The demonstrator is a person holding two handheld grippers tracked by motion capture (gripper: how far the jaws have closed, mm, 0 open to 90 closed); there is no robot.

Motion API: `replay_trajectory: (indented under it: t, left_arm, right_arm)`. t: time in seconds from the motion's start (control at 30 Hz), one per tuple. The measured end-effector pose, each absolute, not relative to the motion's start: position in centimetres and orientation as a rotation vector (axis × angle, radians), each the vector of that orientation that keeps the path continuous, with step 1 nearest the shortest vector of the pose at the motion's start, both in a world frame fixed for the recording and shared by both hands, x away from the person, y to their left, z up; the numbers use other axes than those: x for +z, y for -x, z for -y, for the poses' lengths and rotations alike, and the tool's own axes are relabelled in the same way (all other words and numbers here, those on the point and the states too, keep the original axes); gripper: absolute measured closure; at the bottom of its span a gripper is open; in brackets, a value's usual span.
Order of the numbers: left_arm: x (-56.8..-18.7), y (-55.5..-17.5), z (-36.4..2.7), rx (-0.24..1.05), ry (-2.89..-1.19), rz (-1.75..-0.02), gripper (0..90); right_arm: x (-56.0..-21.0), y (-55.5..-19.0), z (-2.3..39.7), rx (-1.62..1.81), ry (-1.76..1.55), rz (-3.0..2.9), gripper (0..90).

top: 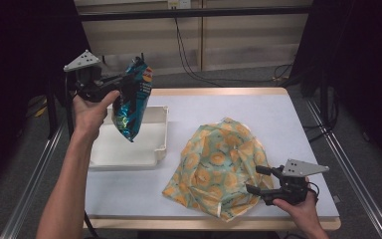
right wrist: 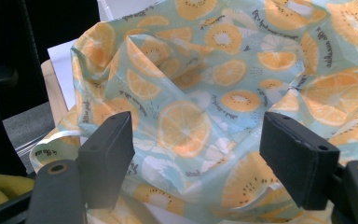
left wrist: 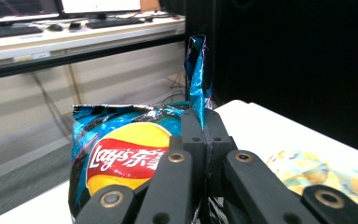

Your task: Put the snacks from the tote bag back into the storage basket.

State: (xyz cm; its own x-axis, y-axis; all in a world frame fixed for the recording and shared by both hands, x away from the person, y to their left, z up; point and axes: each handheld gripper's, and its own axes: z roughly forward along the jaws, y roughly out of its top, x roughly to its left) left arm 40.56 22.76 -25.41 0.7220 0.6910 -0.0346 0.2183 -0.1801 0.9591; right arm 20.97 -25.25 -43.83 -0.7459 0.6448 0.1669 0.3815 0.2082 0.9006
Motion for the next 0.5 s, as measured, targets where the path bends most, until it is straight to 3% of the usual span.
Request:
replay_trajectory:
  t: [0.5]
  left_arm:
    - [-26.8, -42.6, -23.5, 0.545, -1.766, -0.849, 90.0]
  right_arm:
    - [-43.9, -21.0, 25.3, 1.556, -0.965, -2.250, 24.1]
